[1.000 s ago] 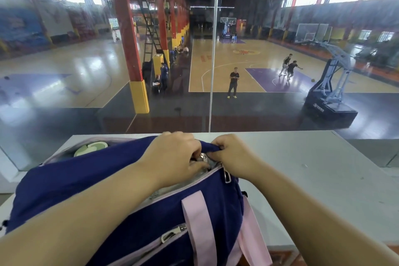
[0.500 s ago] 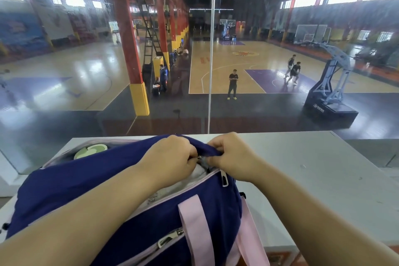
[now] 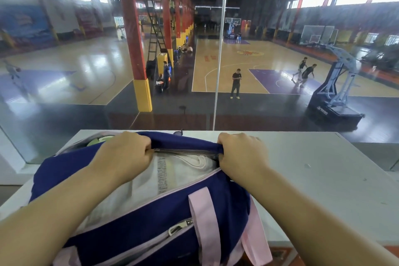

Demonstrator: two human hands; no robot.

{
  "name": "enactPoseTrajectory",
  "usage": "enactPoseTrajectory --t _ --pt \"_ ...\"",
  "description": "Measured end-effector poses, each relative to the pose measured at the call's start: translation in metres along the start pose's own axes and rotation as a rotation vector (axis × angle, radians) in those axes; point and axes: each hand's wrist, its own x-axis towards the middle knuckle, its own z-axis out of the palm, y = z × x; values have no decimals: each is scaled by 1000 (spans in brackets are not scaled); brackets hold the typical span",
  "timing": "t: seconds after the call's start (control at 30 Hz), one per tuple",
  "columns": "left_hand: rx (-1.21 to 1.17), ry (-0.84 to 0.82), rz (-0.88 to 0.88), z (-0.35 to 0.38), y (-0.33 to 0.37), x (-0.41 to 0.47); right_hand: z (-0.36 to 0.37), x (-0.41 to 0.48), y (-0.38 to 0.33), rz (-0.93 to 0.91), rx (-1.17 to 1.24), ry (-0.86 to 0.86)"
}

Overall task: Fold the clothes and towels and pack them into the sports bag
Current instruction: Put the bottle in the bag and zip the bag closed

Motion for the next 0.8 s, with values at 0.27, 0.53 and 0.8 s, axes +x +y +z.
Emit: enactPoseTrajectory --t 0.27,0.53,0.8 --pt "9 103 24 2 -7 -16 6 22 -76 -279 -43 -13" --pt "173 50 -222 0 -65 -46 16 26 -71 -105 -4 8" --pt "95 113 -274 5 -83 -63 24 31 -124 -419 -114 34"
